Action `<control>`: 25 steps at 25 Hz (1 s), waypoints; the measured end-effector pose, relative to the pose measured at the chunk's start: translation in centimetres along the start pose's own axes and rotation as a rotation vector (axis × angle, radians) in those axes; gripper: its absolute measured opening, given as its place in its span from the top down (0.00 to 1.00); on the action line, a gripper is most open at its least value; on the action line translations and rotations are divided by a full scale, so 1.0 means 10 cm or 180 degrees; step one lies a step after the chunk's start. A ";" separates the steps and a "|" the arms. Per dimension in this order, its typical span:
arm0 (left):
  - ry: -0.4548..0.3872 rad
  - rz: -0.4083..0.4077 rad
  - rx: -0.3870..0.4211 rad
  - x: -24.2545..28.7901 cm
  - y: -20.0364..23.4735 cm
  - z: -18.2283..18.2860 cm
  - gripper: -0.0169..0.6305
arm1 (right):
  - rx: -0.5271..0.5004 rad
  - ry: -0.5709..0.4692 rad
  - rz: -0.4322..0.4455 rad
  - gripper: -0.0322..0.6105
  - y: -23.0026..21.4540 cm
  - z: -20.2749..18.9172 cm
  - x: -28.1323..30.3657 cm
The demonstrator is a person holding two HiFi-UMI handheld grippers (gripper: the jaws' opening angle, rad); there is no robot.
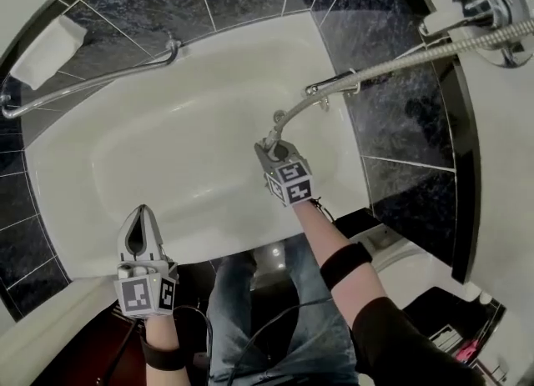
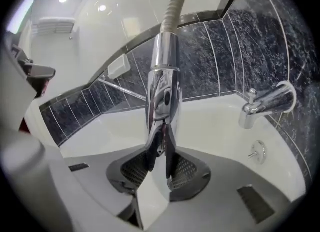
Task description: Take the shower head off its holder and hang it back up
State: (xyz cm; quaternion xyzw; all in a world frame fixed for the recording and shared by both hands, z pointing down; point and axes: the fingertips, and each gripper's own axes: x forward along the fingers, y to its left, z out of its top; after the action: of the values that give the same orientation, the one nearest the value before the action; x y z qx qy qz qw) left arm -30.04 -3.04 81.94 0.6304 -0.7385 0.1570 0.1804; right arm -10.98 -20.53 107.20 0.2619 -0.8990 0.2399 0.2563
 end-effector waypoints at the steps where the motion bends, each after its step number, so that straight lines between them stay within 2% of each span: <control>1: 0.0014 0.0035 -0.0012 -0.08 0.06 0.02 0.97 | 0.0057 -0.0011 0.0100 0.78 0.19 0.06 -0.03; 9: 0.0038 0.0275 -0.0066 -0.77 0.45 0.33 0.97 | 0.0601 -0.0187 0.0960 0.79 1.76 0.85 -0.49; 15: -0.0115 0.0538 -0.0172 -1.33 0.71 0.86 0.97 | 0.0904 -0.0332 0.1364 0.79 2.70 1.69 -1.03; 20: -0.0266 0.0673 -0.0229 -1.81 0.89 1.36 0.97 | 0.0785 -0.0467 0.1628 0.79 3.38 2.46 -1.55; 25: -0.0534 0.0828 -0.0293 -2.16 0.93 1.99 0.97 | 0.0615 -0.0634 0.1920 0.79 3.91 3.38 -2.06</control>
State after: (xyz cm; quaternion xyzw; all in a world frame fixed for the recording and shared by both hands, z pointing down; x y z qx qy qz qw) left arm -37.58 8.18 54.21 0.5314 -0.8328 0.0919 0.1249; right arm -30.44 -3.19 58.02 0.0292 -0.9298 0.3623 0.0585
